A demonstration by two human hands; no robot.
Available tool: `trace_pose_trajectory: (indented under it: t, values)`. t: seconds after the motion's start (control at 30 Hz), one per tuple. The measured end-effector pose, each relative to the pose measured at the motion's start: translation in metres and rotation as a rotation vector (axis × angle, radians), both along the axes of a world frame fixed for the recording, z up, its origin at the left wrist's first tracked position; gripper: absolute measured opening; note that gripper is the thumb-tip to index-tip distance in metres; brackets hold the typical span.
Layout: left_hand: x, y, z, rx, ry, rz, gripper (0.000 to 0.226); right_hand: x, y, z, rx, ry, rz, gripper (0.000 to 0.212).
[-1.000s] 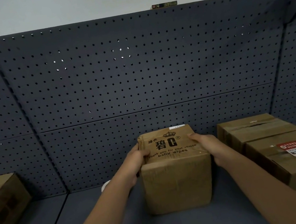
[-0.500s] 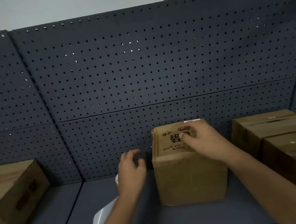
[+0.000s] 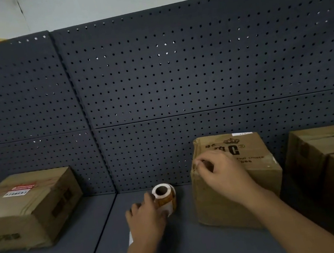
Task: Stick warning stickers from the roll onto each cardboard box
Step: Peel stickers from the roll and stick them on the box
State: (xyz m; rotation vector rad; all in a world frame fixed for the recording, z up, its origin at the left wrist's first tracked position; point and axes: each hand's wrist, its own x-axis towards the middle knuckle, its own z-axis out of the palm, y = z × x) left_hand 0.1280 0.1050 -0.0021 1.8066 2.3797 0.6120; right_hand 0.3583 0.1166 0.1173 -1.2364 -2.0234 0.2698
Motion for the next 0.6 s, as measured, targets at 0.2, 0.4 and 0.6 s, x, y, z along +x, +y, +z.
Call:
trace_pose_trajectory:
  t: [0.2, 0.4, 0.6]
  values:
    - [-0.005, 0.003, -0.018, -0.006, -0.187, -0.128, 0.020, -0.020, -0.019, -0.028, 0.212, 0.129, -0.050, 0.023]
    - [-0.012, -0.006, -0.032, 0.021, -0.425, -0.159, 0.038, -0.053, -0.042, -0.065, 0.088, 0.227, 0.193, 0.017]
    - [-0.015, -0.010, -0.023, 0.055, -0.506, -0.203, 0.038, -0.085, -0.020, -0.103, -0.423, 0.369, 0.099, 0.014]
